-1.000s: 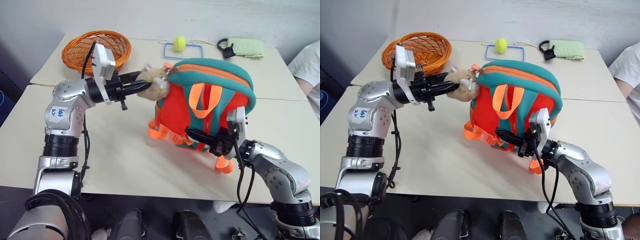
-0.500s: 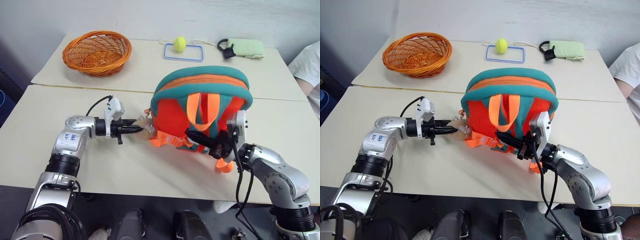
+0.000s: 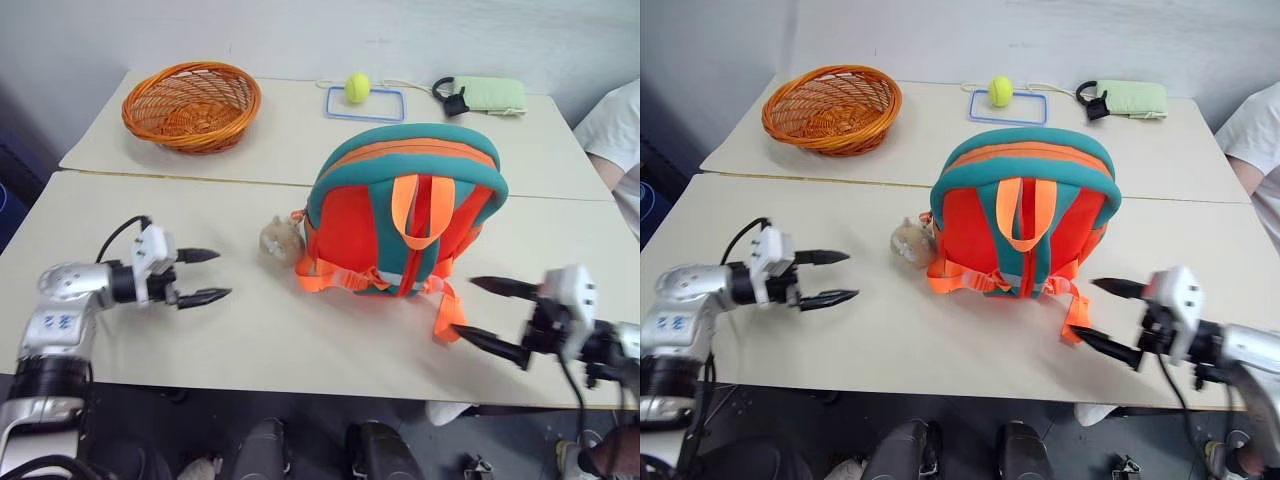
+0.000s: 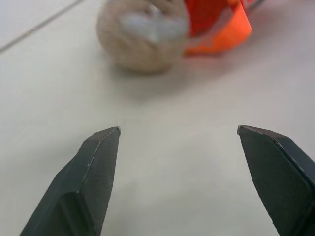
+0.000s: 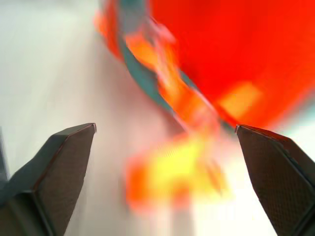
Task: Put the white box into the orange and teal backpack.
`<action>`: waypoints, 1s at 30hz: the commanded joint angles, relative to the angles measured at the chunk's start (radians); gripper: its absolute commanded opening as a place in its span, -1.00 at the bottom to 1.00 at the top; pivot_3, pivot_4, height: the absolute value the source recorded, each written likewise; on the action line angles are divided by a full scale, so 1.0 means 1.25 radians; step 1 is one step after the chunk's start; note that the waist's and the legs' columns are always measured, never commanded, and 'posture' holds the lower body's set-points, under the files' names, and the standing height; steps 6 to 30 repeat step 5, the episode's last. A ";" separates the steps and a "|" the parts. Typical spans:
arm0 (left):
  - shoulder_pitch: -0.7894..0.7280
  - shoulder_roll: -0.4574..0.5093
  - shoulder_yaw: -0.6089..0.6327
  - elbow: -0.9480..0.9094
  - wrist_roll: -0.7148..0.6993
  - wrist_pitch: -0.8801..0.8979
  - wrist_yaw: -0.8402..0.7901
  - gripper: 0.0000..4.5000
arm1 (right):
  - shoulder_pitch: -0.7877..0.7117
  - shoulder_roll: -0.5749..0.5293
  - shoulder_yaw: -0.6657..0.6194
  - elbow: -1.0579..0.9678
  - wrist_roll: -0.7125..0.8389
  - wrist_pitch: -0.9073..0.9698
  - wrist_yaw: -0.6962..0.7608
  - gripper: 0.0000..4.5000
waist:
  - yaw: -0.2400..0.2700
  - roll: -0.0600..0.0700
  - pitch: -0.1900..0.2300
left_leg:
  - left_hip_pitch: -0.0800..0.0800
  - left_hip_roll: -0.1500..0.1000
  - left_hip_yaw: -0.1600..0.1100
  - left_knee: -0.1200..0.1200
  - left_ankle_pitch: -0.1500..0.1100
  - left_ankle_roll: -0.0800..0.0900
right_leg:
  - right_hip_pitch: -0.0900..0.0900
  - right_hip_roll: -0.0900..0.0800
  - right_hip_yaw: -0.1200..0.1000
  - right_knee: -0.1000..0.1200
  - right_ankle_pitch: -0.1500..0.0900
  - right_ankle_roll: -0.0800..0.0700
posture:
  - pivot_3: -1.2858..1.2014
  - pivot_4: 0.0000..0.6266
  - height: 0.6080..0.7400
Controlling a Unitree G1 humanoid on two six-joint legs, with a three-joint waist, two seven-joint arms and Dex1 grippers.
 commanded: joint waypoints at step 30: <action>0.106 -0.002 0.085 -0.106 -0.034 -0.013 0.058 0.75 | -0.049 -0.011 -0.022 0.203 -0.079 -0.233 0.081 0.99 | 0.000 0.001 0.000 | 0.001 0.000 0.000 -0.002 0.000 -0.001 | 0.000 0.000 0.000 0.000 0.000 0.000 | 0.03 -0.52 1.00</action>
